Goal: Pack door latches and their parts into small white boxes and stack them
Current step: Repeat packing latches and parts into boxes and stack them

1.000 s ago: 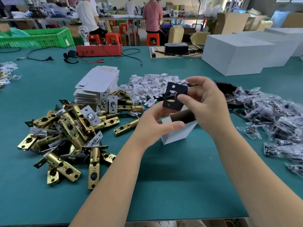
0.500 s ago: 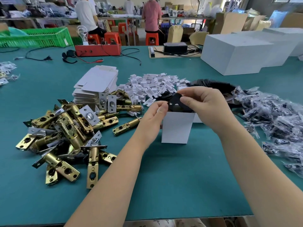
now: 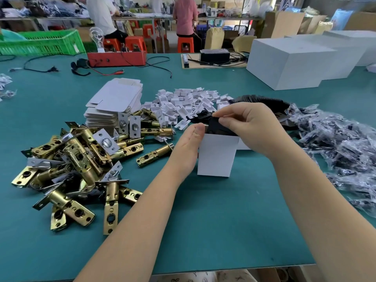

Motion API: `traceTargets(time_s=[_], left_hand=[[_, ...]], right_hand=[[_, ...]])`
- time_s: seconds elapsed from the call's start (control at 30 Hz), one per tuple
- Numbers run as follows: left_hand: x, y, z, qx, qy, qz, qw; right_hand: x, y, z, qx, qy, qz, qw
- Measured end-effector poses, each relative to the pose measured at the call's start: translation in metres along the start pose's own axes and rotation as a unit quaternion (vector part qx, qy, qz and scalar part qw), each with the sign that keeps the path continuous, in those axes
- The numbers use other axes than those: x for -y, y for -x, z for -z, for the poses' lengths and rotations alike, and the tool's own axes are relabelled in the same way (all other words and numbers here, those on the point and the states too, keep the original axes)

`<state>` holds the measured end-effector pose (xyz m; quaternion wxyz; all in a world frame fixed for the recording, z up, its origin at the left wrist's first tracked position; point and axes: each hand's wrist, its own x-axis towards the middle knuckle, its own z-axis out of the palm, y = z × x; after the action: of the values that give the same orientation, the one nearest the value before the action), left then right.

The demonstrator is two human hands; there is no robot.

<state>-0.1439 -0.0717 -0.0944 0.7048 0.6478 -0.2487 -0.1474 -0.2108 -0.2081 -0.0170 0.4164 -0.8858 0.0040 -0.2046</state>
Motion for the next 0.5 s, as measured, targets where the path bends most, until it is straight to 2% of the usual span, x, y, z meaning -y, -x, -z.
traceTargets(time_s=[0.1, 0.2, 0.3, 0.4, 0.5], left_hand=[[0.002, -0.001, 0.0, 0.001, 0.007, 0.001, 1.0], [-0.001, -0.006, 0.0, -0.024, -0.031, 0.027, 0.999], [-0.002, -0.013, -0.002, -0.063, -0.054, 0.068, 0.994], [0.005, -0.012, -0.007, -0.095, -0.114, 0.021, 0.989], [0.01, -0.006, -0.014, -0.071, -0.197, -0.039, 0.977]], right_hand=[[-0.001, 0.001, -0.006, -0.056, -0.04, -0.005, 0.998], [-0.005, -0.002, -0.006, -0.121, -0.128, -0.057, 0.983], [-0.009, -0.006, -0.004, -0.161, -0.155, -0.093, 0.97], [-0.012, -0.008, -0.003, -0.173, -0.2, -0.116, 0.958], [-0.014, -0.006, -0.003, -0.168, -0.222, -0.134, 0.951]])
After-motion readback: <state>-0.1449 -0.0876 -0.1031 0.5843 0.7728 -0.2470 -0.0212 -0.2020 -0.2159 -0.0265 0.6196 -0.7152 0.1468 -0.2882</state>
